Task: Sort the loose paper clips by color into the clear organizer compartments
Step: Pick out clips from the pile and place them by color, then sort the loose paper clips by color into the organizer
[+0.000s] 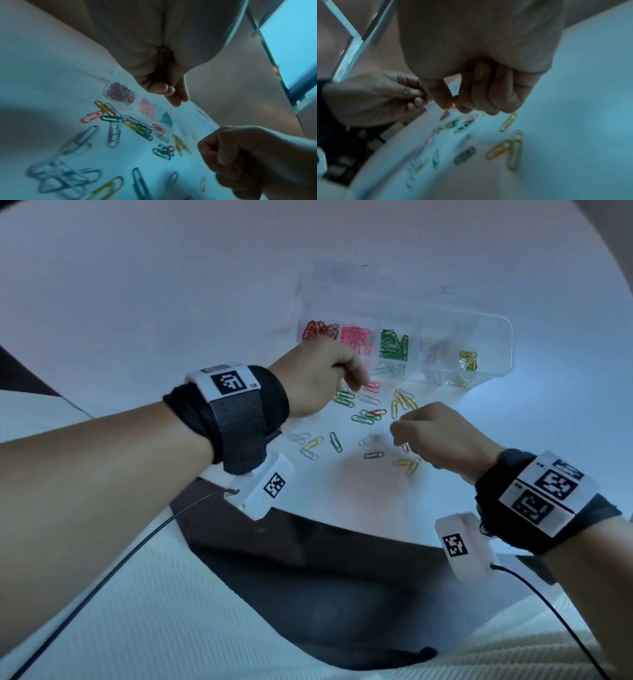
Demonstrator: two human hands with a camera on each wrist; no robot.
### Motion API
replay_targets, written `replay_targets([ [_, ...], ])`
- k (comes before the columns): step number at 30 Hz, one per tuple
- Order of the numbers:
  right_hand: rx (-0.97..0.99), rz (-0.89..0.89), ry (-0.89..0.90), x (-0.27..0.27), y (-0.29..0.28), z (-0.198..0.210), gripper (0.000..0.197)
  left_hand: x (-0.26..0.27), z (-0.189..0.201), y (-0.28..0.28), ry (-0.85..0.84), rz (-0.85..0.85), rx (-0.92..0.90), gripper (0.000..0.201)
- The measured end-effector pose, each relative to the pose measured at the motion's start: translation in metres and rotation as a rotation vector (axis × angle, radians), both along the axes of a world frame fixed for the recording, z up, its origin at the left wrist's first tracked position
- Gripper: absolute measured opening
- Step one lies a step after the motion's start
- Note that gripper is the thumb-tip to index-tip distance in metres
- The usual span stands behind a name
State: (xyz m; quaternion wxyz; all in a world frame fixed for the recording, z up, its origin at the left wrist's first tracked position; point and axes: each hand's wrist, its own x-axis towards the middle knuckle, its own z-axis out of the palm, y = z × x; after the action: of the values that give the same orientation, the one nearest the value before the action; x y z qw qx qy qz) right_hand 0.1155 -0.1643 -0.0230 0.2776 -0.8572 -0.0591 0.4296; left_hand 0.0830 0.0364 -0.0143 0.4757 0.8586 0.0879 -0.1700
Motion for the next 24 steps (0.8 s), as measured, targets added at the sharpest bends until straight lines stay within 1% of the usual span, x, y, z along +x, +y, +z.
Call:
replay_targets([
  [2,0.234,-0.231,0.208,0.005,0.010,0.014,0.026,0.005,0.004,0.002,0.004,0.117,-0.072,0.041],
  [4,0.398,-0.393,0.327,0.011,0.024,0.024,0.022,0.008,0.008,0.005,0.005,0.211,-0.154,0.043],
  [6,0.520,-0.525,0.327,0.019,0.042,0.033,0.019,0.010,0.011,0.007,-0.002,0.272,-0.191,0.045],
  [8,0.605,-0.657,0.250,0.028,0.061,0.039,0.021,0.011,0.012,0.010,0.001,0.342,-0.220,0.045],
  [10,0.643,-0.769,0.166,0.036,0.078,0.042,0.022,0.014,0.014,0.012,0.009,0.397,-0.254,0.042],
  [11,0.648,-0.817,0.152,0.039,0.084,0.042,0.021,0.014,0.016,0.012,0.018,0.413,-0.273,0.041],
  [13,0.655,-0.888,0.187,0.043,0.095,0.043,0.015,0.015,0.020,0.013,0.045,0.445,-0.329,0.038],
  [14,0.655,-0.909,0.230,0.044,0.099,0.042,0.008,0.016,0.021,0.013,0.064,0.472,-0.377,0.035],
  [15,0.650,-0.924,0.278,0.044,0.101,0.040,0.011,0.016,0.023,0.013,0.082,0.505,-0.432,0.032],
  [17,0.641,-0.961,0.354,0.044,0.101,0.036,0.041,0.017,0.025,0.012,0.107,0.582,-0.540,0.024],
  [18,0.640,-0.976,0.373,0.044,0.100,0.035,0.052,0.018,0.026,0.012,0.114,0.625,-0.597,0.021],
  [19,0.638,-0.984,0.392,0.042,0.098,0.036,0.058,0.018,0.026,0.010,0.118,0.663,-0.658,0.021],
  [21,0.633,-1.002,0.416,0.037,0.093,0.036,0.064,0.018,0.026,0.008,0.117,0.713,-0.788,0.022],
  [23,0.659,-1.013,0.423,0.033,0.088,0.037,0.067,0.019,0.027,0.005,0.126,0.695,-0.895,0.020],
  [24,0.682,-1.022,0.420,0.030,0.086,0.037,0.067,0.019,0.027,0.004,0.148,0.668,-0.919,0.025],
])
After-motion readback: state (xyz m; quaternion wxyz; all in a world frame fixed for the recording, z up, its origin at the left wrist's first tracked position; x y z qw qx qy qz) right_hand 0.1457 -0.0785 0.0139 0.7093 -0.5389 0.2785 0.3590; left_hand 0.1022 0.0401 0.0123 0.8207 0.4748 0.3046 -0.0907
